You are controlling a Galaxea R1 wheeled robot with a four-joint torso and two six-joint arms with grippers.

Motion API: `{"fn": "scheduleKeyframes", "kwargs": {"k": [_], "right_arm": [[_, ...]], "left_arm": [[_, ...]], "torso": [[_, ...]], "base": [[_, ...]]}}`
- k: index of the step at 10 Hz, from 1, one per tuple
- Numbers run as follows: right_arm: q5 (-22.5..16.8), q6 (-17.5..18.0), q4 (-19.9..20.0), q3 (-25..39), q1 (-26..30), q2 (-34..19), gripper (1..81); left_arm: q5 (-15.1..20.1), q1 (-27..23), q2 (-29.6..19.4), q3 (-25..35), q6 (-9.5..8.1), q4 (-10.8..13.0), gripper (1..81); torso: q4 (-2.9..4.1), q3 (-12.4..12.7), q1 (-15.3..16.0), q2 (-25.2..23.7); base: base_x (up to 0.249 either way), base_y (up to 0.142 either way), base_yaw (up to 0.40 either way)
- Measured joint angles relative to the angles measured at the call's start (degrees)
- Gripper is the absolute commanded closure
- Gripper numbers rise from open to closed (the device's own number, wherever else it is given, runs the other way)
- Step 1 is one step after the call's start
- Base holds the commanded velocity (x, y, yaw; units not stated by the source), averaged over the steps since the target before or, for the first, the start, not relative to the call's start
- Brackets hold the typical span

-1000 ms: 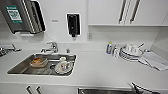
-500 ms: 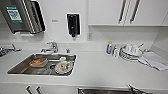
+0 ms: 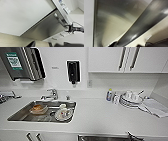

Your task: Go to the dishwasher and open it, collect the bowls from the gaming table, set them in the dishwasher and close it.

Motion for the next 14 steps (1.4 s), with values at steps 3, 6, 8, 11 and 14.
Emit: {"fn": "scheduleKeyframes", "kwargs": {"k": [3, 6, 8, 11, 14], "right_arm": [[5.55, 0.00, -4.78, 0.84, -2.01, -1.76, 1.0], [7.52, 0.02, -10.69, 2.60, -2.99, -1.73, 1.0], [8.40, 0.02, -11.61, 4.04, -2.82, -1.90, 1.0], [8.81, 0.50, -11.33, 8.52, -0.67, -5.12, 1.0], [8.90, 6.79, -7.11, 7.80, -0.88, -6.72, 1.0]], "left_arm": [[0.05, 0.00, 0.01, 0.00, 0.00, 0.41, 1.0], [0.02, 0.00, 0.34, -0.04, 0.00, 0.73, 1.0], [0.02, 0.00, 0.69, -0.76, 0.00, 1.01, 1.0], [-0.01, 0.01, 1.27, -1.44, -0.02, 1.57, 1.0], [-1.57, 0.01, 1.22, -1.94, -0.02, 2.36, 1.0]], "torso": [[0.00, 0.00, 0.02, 0.00], [0.00, 0.00, 0.02, 0.00], [0.00, 0.00, 0.02, 0.00], [0.00, 0.00, 0.02, 0.00], [0.00, 0.00, 0.02, 0.00]], "base": [[0.000, 0.000, 0.000], [0.000, 0.000, 0.000], [0.000, 0.000, 0.000], [0.000, 0.000, 0.000], [0.000, 0.000, 0.000]]}}
